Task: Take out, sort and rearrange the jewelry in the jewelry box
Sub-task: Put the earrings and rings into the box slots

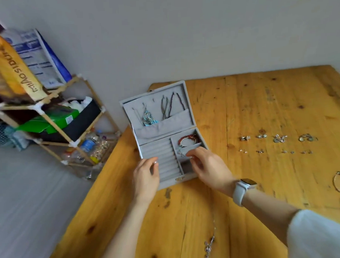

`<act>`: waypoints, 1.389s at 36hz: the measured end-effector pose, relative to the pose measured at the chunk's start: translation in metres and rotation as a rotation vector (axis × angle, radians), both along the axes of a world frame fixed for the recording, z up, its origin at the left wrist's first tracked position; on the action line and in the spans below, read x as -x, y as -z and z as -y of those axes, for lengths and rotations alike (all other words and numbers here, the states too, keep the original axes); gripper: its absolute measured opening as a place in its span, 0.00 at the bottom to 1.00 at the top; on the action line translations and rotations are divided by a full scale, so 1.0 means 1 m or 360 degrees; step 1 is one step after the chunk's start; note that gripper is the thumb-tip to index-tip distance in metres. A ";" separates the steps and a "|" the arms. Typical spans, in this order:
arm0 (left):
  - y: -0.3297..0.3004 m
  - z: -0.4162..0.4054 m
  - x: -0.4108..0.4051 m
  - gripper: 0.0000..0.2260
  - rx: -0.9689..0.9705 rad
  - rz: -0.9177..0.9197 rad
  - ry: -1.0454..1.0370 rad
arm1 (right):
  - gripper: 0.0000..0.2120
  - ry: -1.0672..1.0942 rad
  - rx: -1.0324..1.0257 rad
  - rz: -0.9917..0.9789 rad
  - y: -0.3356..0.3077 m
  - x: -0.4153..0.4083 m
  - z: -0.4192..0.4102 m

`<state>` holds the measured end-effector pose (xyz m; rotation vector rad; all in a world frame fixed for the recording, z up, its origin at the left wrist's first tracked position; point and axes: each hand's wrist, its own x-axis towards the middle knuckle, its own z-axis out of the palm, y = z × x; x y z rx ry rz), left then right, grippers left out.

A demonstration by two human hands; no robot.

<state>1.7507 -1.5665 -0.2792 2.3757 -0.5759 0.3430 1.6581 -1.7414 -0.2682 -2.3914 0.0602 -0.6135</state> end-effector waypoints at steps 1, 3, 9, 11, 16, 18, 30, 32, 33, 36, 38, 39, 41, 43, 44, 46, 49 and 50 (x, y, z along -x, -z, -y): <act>0.004 -0.003 0.002 0.08 -0.0003 0.0007 0.0005 | 0.10 0.0013 -0.0002 -0.0013 0.004 -0.003 -0.004; 0.011 -0.007 0.005 0.10 -0.0014 0.0086 0.0031 | 0.10 0.0061 0.0046 -0.0024 0.010 -0.005 -0.009; 0.004 0.000 -0.009 0.08 -0.0001 0.0245 -0.0120 | 0.11 0.0071 -0.0040 -0.0005 0.003 -0.028 -0.015; -0.003 0.001 -0.018 0.06 -0.0030 0.0280 -0.0193 | 0.10 0.0042 -0.0137 0.0017 -0.003 -0.041 -0.020; 0.001 0.004 -0.039 0.08 -0.0334 0.0475 -0.0333 | 0.06 0.0002 -0.0212 0.0004 -0.005 -0.078 -0.032; 0.003 0.003 -0.044 0.09 -0.0394 0.0519 -0.0386 | 0.05 -0.0003 -0.0181 -0.0022 -0.001 -0.093 -0.035; 0.006 0.005 -0.056 0.11 -0.0414 0.0527 -0.0511 | 0.07 0.0025 -0.0172 -0.0286 0.002 -0.130 -0.054; 0.005 0.006 -0.058 0.10 -0.0425 0.0539 -0.0514 | 0.06 0.0054 -0.0222 -0.0347 -0.002 -0.134 -0.054; 0.005 0.006 -0.059 0.09 -0.0432 0.0540 -0.0515 | 0.06 0.0066 -0.0255 -0.0365 -0.004 -0.135 -0.055; 0.004 0.007 -0.059 0.09 -0.0475 0.0544 -0.0511 | 0.06 0.0093 -0.0222 -0.0404 -0.004 -0.136 -0.059; 0.004 0.007 -0.059 0.09 -0.0525 0.0577 -0.0514 | 0.07 0.0099 -0.0091 -0.0406 0.001 -0.135 -0.060; 0.004 0.006 -0.059 0.08 -0.0542 0.0600 -0.0518 | 0.08 0.0102 -0.0036 -0.0399 0.003 -0.134 -0.061; 0.005 0.006 -0.058 0.09 -0.0546 0.0631 -0.0516 | 0.08 0.0115 0.0002 -0.0377 0.006 -0.133 -0.062; 0.006 0.006 -0.057 0.09 -0.0537 0.0630 -0.0511 | 0.08 0.0120 0.0011 -0.0365 0.006 -0.133 -0.062; 0.006 0.006 -0.056 0.09 -0.0536 0.0624 -0.0510 | 0.08 0.0116 0.0028 -0.0366 0.006 -0.133 -0.063; 0.007 0.005 -0.057 0.09 -0.0534 0.0607 -0.0501 | 0.08 0.0110 0.0045 -0.0369 0.006 -0.133 -0.063; 0.007 0.005 -0.059 0.08 -0.0522 0.0602 -0.0491 | 0.08 0.0109 0.0018 -0.0383 0.005 -0.134 -0.063; 0.007 0.005 -0.059 0.08 -0.0510 0.0614 -0.0491 | 0.08 0.0103 0.0019 -0.0382 0.005 -0.134 -0.062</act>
